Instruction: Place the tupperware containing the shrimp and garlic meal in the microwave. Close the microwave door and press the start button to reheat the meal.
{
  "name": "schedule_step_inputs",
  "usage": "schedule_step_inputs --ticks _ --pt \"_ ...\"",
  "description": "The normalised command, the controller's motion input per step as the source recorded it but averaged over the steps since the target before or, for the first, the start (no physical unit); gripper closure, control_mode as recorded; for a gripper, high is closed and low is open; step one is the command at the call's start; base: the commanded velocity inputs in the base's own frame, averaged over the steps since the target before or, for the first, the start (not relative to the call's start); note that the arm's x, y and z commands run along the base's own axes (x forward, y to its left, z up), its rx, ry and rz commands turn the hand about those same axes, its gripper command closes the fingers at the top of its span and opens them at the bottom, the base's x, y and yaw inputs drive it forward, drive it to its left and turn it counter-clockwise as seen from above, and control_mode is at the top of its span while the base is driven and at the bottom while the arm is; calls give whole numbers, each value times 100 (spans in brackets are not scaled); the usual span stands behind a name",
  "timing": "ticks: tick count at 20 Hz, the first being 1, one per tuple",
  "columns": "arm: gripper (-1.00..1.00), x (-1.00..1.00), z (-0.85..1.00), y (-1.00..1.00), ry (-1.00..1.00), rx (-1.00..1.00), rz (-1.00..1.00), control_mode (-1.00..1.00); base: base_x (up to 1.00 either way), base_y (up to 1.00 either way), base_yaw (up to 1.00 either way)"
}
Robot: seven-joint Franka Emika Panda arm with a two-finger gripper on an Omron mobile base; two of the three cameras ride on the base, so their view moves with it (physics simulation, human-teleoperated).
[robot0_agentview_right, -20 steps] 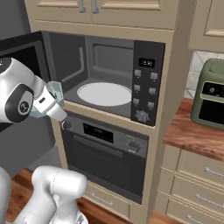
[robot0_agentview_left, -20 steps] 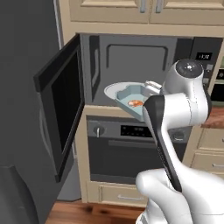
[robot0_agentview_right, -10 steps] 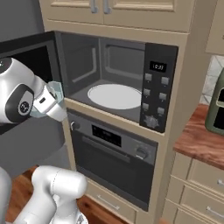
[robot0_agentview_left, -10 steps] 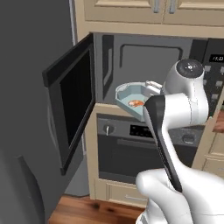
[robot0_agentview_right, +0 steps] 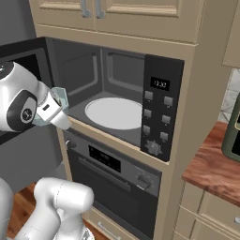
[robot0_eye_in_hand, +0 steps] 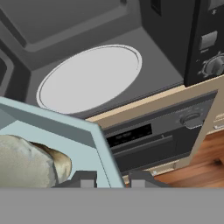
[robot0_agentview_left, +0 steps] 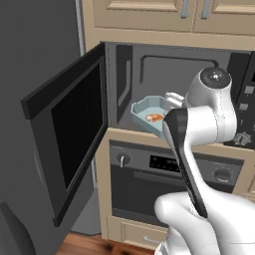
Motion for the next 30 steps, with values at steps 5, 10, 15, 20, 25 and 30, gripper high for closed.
schedule_step_inputs --ticks 5,10,15,20,25,30 --pt "100 0 0 0 0 0 0 100 -10 -4 1" --pt "100 0 0 0 0 0 0 100 -37 0 3" --pt "100 0 0 0 0 0 0 100 -40 0 3" --pt "100 0 0 0 0 0 0 -100 -2 0 0" --pt "100 1 0 0 0 0 0 -100 0 0 0" --pt "100 35 0 -21 2 0 0 -100 0 0 0"
